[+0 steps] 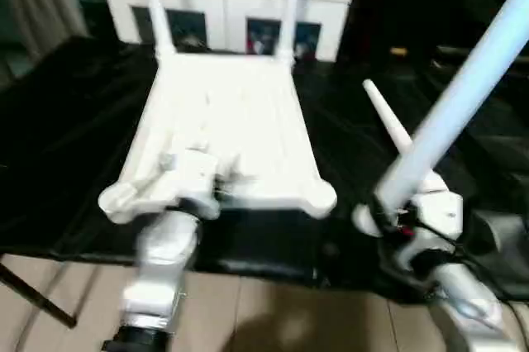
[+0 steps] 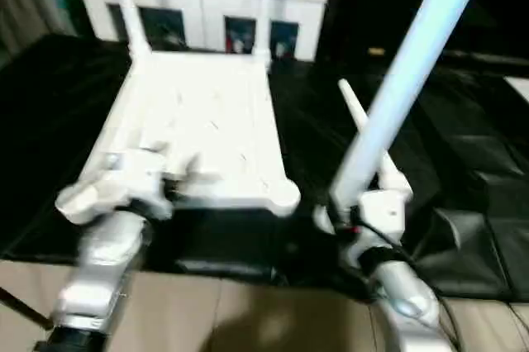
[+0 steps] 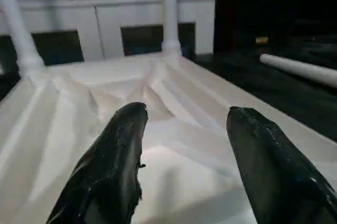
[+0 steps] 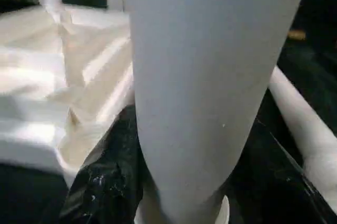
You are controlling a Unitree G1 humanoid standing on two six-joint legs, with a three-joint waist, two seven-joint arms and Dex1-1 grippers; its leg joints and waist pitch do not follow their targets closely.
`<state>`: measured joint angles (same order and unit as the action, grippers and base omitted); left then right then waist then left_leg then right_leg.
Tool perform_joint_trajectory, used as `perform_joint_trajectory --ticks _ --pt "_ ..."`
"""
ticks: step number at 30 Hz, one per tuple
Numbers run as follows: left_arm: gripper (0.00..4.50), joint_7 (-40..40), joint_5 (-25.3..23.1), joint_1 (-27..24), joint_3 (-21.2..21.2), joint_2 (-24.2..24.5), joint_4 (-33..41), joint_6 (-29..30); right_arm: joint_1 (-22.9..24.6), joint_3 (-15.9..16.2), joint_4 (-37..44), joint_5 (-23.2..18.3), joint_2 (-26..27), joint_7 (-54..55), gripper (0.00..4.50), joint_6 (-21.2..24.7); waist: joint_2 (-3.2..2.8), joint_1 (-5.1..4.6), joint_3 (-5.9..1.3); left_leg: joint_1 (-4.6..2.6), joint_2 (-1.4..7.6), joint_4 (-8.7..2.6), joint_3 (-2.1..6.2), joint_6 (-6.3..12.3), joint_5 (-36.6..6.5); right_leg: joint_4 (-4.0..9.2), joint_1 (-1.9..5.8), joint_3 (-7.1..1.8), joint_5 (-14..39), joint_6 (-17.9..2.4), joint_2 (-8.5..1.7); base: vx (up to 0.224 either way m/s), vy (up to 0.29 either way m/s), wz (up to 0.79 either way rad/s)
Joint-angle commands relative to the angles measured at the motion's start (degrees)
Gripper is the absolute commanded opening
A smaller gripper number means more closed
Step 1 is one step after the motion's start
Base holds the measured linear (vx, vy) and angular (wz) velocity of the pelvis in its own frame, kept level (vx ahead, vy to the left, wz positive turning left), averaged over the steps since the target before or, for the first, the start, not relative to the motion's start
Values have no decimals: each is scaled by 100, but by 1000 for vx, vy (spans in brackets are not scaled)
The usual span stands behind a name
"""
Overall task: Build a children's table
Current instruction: Pick table leg
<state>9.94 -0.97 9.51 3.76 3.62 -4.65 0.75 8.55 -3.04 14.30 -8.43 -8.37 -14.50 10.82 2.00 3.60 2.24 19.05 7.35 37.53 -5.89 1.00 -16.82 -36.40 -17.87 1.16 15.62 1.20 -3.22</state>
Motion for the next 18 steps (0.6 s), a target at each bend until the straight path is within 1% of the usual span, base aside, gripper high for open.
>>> perform_joint_trajectory --ticks 1,2,3,4,5,6,7,8,9,10,11,12,13,14,15,16,17,18 --pt "281 -12 -35 -10 -155 112 66 12 -91 9 -3 -131 151 1 185 5 -93 46 -116 112 362 -629 25 226 74 729 217 -138 2074 -1396 -393 66 37 -3" --pt "281 -11 -31 -6 -165 128 68 17 -110 12 -23 -126 153 19 185 1 -170 -69 -155 -23 449 -753 80 264 -766 581 176 35 1844 -1335 -202 90 66 7" --pt "281 -10 -31 -1 -167 136 65 17 -121 21 -37 -111 140 24 185 -8 -221 -177 -213 -430 608 -843 229 405 -1398 403 -53 130 1186 -1481 -144 90 66 7" --pt "281 -4 -31 7 -173 135 58 14 -123 36 -55 -81 114 33 185 -36 -221 -248 -239 -504 666 -885 320 557 -1449 307 -69 179 792 -1487 -133 108 63 17" --pt "281 1 -34 12 -175 132 55 15 -116 47 -63 -59 99 47 185 -43 -226 -309 -271 -631 686 -870 435 1025 -1091 187 -166 244 227 -1309 -152 114 67 9" --pt "281 3 -38 17 -173 130 53 18 -106 55 -61 -50 85 59 185 -49 -172 -368 -287 -655 655 -793 483 1612 -510 126 -228 228 -141 -1117 -213 114 67 9" --pt "281 4 -31 20 -168 130 57 26 -88 64 -40 -38 71 76 185 -57 -122 -373 -299 -607 585 -729 440 1860 -141 171 -189 187 -337 -1036 -266 105 47 9" --pt "281 6 -17 11 -163 123 67 38 -67 58 -6 -43 73 89 185 -54 -37 -302 -319 -235 305 -542 179 2049 505 351 165 25 -824 -1035 -426 63 46 7" --pt "281 7 -7 0 -135 130 80 43 -47 47 21 -38 75 89 185 -60 13 -114 -328 258 29 -308 -22 1726 653 580 632 -217 -742 -1025 -595 63 46 7" --pt "281 6 1 -5 -101 138 87 46 -34 29 42 -30 74 86 185 -65 10 -91 -395 320 92 -292 -18 1575 769 583 705 -217 -660 -1169 -603 62 43 4" --pt "281 6 1 -5 -95 139 87 45 -32 26 44 -29 73 85 185 -67 -10 -67 -365 382 94 -334 -15 1374 1067 566 740 -136 -624 -1294 -454 102 6 4" --pt "281 3 5 -10 -76 133 88 46 -21 -3 45 -26 82 80 185 -68 -71 -126 -404 81 175 -452 63 1401 1460 412 562 55 -760 -1378 -228 102 6 4" --pt "281 8 3 -9 -70 130 85 45 -20 -10 43 -26 78 80 185 -69 -107 -187 -403 -122 231 -505 181 1595 1724 316 420 163 -780 -1351 -105 133 -13 5" --pt "281 31 -11 2 -30 105 61 37 -20 -53 18 -26 41 78 185 -83 -184 -386 -393 -719 513 -552 598 2336 2069 19 -181 313 -222 -1048 -22 128 -29 0" --pt "281 65 -20 14 -23 98 54 35 -37 -64 10 -45 12 88 185 -84 -138 -451 -371 -936 758 -611 841 2878 1714 -155 -473 237 376 -616 -181 128 -29 0" --pt "281 81 -19 17 -20 98 54 33 -43 -68 9 -51 7 93 185 -83 -116 -454 -362 -942 794 -617 863 2948 1596 -197 -543 180 384 -468 -251 69 -52 -1" --pt "281 91 -25 22 -10 101 55 33 -51 -76 4 -59 -4 95 185 -83 24 -418 -294 -670 558 -578 601 2587 1091 92 -374 -18 14 -445 -409 38 -52 8" --pt "281 91 -46 29 7 111 59 30 -73 -95 -15 -71 -20 97 185 -92 219 -193 -284 -7 -92 -157 74 1906 573 507 378 -447 -210 -763 -639 38 -52 8"
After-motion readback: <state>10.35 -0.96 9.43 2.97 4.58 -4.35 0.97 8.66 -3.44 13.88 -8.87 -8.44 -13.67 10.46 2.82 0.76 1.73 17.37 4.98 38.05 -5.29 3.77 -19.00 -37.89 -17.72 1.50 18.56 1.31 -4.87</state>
